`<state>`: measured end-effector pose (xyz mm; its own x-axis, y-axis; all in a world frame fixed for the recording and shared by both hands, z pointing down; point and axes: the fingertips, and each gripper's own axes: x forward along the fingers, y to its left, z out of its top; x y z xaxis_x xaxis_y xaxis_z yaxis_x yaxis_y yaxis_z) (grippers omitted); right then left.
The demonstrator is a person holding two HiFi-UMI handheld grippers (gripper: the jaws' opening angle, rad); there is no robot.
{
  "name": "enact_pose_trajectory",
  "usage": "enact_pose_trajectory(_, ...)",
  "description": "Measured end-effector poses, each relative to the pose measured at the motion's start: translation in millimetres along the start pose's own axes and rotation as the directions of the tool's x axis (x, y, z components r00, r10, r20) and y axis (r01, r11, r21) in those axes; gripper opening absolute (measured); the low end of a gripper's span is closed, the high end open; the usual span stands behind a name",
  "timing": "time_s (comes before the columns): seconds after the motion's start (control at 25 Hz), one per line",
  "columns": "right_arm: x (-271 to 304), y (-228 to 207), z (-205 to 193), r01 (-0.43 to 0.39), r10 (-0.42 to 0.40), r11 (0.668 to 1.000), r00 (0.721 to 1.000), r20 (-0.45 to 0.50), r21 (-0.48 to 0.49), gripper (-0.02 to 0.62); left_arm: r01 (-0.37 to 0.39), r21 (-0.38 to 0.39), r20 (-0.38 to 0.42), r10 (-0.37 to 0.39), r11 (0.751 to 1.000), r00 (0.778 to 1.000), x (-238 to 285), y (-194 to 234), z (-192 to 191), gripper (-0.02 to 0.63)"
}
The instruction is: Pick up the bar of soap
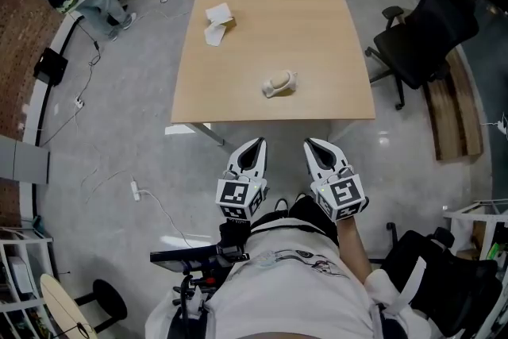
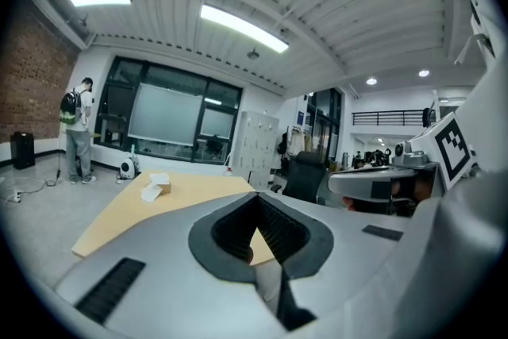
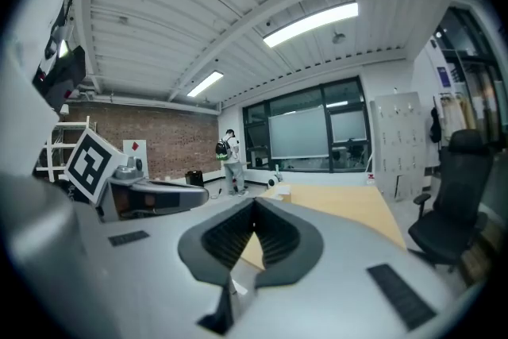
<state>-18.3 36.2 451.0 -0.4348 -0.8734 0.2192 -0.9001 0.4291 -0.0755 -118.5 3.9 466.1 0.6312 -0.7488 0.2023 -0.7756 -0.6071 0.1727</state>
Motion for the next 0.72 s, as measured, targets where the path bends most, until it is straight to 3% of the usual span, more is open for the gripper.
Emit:
enact_pose_trajectory(0.32, 38, -42, -5, -0.035, 0.036, 0.999, 0.999, -0.027, 0.014, 0.003, -0.026, -0.011, -0.016, 0.026, 1.0, 1.0, 53, 14, 0, 0.0)
enact_pose_trajectory(0.72, 89, -134, 32, -0.049, 0.048, 0.999, 0.998, 0.033, 0.01, 0.003, -0.002, 0.041, -0.004, 0.002, 0.999, 1.0, 154, 10, 39, 0.0)
